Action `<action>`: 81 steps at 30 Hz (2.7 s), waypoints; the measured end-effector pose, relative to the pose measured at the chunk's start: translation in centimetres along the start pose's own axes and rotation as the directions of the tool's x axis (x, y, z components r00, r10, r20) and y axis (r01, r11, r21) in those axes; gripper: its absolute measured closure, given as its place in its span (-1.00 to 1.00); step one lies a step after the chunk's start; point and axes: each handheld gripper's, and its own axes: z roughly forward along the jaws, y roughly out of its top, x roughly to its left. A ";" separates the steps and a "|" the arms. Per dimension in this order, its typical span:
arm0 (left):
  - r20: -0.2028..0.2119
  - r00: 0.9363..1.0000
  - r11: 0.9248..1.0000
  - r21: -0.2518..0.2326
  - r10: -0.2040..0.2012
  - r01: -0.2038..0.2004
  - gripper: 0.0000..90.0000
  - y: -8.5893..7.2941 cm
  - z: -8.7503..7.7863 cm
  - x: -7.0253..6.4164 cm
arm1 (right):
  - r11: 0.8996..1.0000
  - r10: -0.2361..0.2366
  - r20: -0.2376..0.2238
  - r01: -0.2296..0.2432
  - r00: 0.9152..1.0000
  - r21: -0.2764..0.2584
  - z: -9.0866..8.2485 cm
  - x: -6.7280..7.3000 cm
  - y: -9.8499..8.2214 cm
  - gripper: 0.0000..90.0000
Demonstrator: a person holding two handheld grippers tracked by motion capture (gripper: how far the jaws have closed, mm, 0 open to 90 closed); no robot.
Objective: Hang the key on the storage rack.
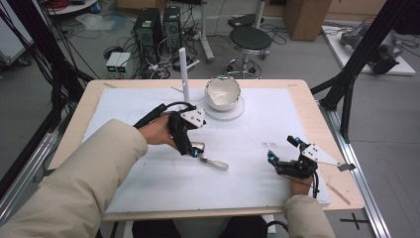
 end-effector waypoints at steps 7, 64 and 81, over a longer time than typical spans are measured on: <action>0.049 0.998 0.995 0.092 0.028 -0.032 -0.96 0.3 3.1 -0.3 | 1.000 0.000 0.001 0.000 1.000 0.000 0.0 0.0 0.0 -0.98; 0.114 0.993 0.913 0.406 0.003 -0.049 0.60 0.1 7.0 -1.3 | 1.000 -0.001 0.000 0.001 1.000 0.000 0.0 0.0 0.0 -0.98; 0.113 0.994 0.903 0.428 -0.014 -0.036 0.82 0.7 7.0 -1.5 | 1.000 -0.006 0.000 0.006 1.000 -0.002 0.0 0.0 0.0 -0.98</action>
